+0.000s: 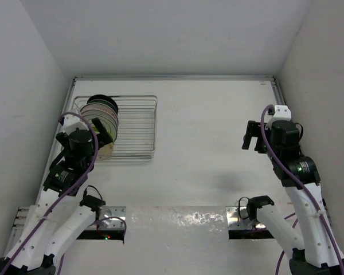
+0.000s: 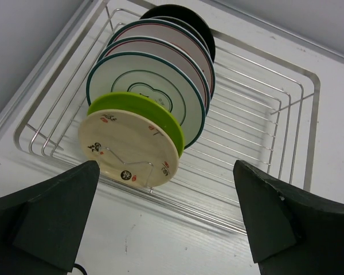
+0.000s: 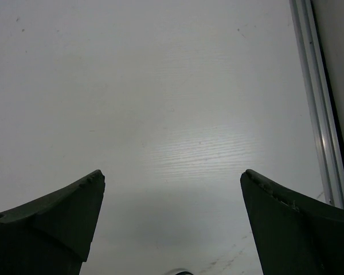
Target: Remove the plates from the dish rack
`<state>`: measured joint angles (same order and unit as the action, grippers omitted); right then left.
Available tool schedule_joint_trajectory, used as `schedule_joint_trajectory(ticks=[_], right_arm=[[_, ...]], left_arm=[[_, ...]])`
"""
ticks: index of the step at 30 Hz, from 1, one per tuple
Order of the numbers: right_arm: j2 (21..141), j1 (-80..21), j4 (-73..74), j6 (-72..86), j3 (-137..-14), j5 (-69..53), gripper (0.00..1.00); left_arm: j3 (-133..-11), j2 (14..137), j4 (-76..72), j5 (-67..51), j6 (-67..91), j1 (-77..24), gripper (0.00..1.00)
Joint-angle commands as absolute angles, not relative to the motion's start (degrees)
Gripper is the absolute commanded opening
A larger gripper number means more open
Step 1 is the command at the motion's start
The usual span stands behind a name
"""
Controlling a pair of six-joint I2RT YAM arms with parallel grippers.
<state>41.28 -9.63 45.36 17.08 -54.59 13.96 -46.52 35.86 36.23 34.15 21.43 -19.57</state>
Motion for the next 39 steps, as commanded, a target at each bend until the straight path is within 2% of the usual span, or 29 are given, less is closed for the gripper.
schedule_joint_trajectory(ticks=[1, 13, 16, 19, 28, 30, 32, 36, 38, 39], right_arm=[[40.7, -10.0, 43.2, 17.6, -55.6, 16.8, 0.99], [39.3, -10.0, 39.7, 18.8, -53.0, 12.7, 0.99], [39.7, -10.1, 39.0, 19.9, -53.1, 11.3, 0.99], [40.1, -10.0, 37.8, 21.4, -52.7, 8.7, 0.99], [44.9, -10.1, 35.2, 21.8, -50.2, 4.8, 0.99], [45.3, -10.0, 34.2, 21.8, -49.2, 4.0, 0.99], [46.1, -10.1, 33.5, 21.7, -48.1, 2.6, 0.99], [46.9, -10.1, 32.8, 21.6, -46.4, 0.2, 0.99], [46.8, -10.1, 31.7, 21.6, -45.0, 0.2, 0.99], [46.8, -10.1, 31.5, 21.6, -44.5, 0.2, 0.99]], left_arm=[[-46.1, 35.2, 35.2, 36.2, 22.8, -20.0, 1.0], [-48.2, 36.4, 40.2, 44.6, 29.2, -20.0, 1.0], [-51.0, 36.4, 46.3, 48.9, 40.4, -20.0, 1.0], [-53.3, 37.3, 48.0, 48.1, 48.1, -20.0, 1.0], [-64.9, 54.6, 56.2, 52.4, 71.1, -19.9, 1.0], [-66.9, 58.3, 55.2, 51.5, 71.7, -18.5, 0.93], [-68.5, 62.6, 57.4, 48.8, 75.9, -15.1, 0.92], [-68.6, 66.5, 57.8, 42.3, 76.0, -9.1, 0.82], [-67.9, 67.8, 56.4, 39.9, 74.9, -6.5, 0.74], [-67.6, 68.1, 56.0, 39.4, 74.9, -6.1, 0.66]])
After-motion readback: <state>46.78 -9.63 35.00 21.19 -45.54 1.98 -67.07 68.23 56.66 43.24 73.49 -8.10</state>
